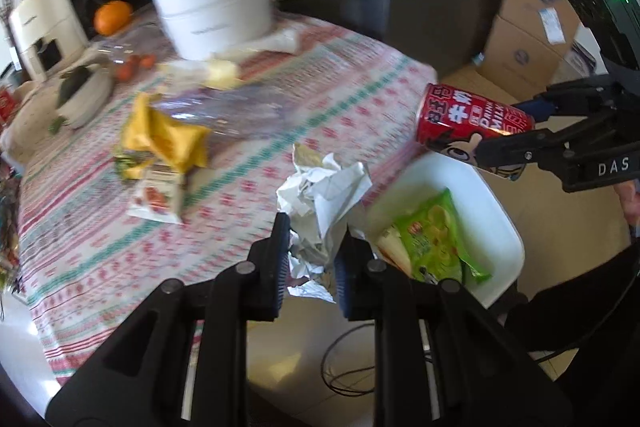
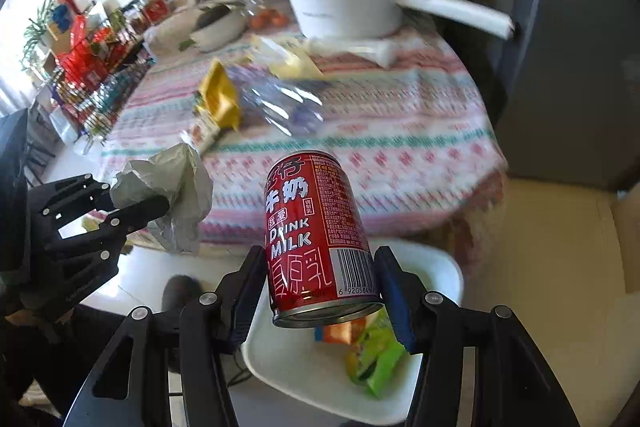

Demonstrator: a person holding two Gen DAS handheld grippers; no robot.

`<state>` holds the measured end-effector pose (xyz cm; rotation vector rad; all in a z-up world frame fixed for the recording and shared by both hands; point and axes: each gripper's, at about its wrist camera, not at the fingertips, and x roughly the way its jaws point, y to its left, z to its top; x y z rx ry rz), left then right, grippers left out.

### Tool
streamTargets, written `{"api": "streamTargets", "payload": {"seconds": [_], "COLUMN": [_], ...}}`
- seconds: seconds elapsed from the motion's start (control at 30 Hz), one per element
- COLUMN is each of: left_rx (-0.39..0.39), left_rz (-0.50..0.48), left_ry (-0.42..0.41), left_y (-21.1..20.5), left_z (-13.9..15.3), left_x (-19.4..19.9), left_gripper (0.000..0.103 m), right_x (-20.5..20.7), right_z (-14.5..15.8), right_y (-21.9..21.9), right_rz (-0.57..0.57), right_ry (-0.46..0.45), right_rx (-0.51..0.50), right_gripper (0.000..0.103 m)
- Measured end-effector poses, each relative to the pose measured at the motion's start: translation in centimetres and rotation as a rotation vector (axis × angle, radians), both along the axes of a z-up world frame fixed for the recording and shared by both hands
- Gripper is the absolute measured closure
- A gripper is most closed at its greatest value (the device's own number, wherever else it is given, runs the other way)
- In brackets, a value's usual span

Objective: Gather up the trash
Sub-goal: 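Carry the foil wrapper with the left tool into the white bin while right tool drops the red can in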

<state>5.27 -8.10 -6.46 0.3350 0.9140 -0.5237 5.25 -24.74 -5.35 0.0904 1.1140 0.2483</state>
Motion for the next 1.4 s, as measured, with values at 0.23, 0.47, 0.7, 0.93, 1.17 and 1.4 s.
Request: {"api": "streamTargets", "payload": {"seconds": [0.23, 0.47, 0.7, 0.93, 1.17, 1.4], "left_rx": [0.051, 0.101, 0.135, 0.140, 0.158, 0.164], "left_rz": [-0.122, -0.178, -0.191, -0.182, -0.169, -0.150], "left_ry": [0.126, 0.168, 0.157, 0.132, 0.115, 0.094], "left_y": [-4.5, -7.6, -8.6, -7.8, -7.1, -6.3], "left_z": [-4.9, -7.8, -8.9, -8.2, -7.7, -7.1], "left_x": [-1.1, -2.0, -2.2, -2.4, -2.3, -2.0], "left_gripper": [0.080, 0.080, 0.076, 0.058, 0.052, 0.045], "right_x": [-1.9, -2.7, -2.9, -2.9, -2.6, -2.1], "right_z": [-4.4, -8.4, -10.3, -10.5, -11.1, -10.0], "right_y": [-2.8, -4.6, -5.5, -5.8, -5.2, -5.3], "right_rz": [-0.024, -0.032, -0.029, -0.034, -0.032, -0.041], "right_ry": [0.132, 0.248, 0.304, 0.310, 0.333, 0.307], "right_rx": [-0.042, -0.062, -0.075, -0.081, -0.075, -0.038], "right_gripper": [0.047, 0.047, 0.047, 0.046, 0.045, 0.040]}}
